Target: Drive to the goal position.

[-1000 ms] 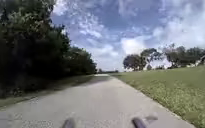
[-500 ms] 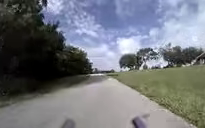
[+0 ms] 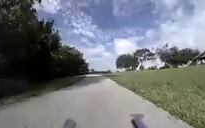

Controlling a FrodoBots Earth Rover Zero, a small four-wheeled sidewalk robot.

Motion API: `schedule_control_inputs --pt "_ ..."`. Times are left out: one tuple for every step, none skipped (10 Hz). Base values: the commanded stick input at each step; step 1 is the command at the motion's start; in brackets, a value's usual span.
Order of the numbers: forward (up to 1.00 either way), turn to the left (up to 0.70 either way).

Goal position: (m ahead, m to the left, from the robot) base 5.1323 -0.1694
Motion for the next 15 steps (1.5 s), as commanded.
schedule_control_inputs --pt "0.69 0.34" --pt "0.69 0.31" --pt "0.69 0.12" --pt "0.69 0.03" --pt "0.69 0.03" --pt "0.69 0.26" --pt "0.69 0.34" --pt "0.69 0.23" --pt "0.69 0.07" --pt "0.69 0.03" --pt "0.69 0.15" --pt "0.69 0.34" --pt "0.69 0.3" --pt "0.69 0.14" --pt "0.69 0.03"
